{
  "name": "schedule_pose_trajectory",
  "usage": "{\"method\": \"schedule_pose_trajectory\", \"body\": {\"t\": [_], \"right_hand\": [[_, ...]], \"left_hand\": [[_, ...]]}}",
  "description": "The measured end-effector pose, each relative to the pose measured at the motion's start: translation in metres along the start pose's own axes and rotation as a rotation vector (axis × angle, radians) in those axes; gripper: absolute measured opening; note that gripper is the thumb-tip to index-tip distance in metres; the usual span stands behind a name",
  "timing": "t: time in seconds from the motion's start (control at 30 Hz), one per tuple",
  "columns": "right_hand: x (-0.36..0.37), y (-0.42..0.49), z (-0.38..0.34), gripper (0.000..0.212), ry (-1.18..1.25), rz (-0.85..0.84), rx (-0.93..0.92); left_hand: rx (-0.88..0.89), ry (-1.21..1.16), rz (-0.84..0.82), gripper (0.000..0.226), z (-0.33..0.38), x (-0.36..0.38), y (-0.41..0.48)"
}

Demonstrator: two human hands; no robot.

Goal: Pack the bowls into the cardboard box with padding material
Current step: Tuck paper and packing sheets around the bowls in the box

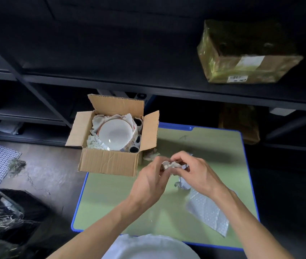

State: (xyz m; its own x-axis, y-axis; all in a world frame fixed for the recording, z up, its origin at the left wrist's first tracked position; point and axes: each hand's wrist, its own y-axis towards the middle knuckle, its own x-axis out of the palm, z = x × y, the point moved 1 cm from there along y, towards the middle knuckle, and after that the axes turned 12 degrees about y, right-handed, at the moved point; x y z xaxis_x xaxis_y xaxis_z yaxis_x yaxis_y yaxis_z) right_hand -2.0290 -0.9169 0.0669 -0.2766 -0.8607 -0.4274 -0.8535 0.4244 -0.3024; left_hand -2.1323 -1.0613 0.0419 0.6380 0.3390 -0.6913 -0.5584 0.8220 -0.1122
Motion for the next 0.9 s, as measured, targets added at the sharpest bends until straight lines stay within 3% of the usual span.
{"method": "schedule_pose_trajectory", "body": {"t": [0.23, 0.37, 0.53, 0.7, 0.8, 0.9], "right_hand": [[0.002, -0.002, -0.044, 0.024, 0.033, -0.018, -0.140], [0.004, 0.011, -0.073, 0.025, -0.025, 0.097, -0.217], [0.018, 0.036, -0.108, 0.028, -0.017, 0.132, -0.249], [0.042, 0.055, -0.120, 0.034, -0.019, 0.193, -0.275], [0.052, 0.059, -0.115, 0.031, -0.097, 0.265, -0.208], [0.057, 0.055, -0.114, 0.031, -0.146, 0.229, -0.150]], "left_hand": [[0.173, -0.039, 0.127, 0.016, 0.018, -0.055, -0.010], [0.200, -0.058, 0.180, 0.035, 0.010, -0.088, -0.006], [0.105, 0.013, 0.035, 0.060, -0.019, -0.114, 0.018], [0.137, -0.031, -0.011, 0.049, -0.035, -0.131, 0.043], [0.127, 0.004, -0.016, 0.037, -0.047, -0.136, 0.059], [0.156, 0.034, -0.004, 0.032, -0.055, -0.138, 0.068]]}}
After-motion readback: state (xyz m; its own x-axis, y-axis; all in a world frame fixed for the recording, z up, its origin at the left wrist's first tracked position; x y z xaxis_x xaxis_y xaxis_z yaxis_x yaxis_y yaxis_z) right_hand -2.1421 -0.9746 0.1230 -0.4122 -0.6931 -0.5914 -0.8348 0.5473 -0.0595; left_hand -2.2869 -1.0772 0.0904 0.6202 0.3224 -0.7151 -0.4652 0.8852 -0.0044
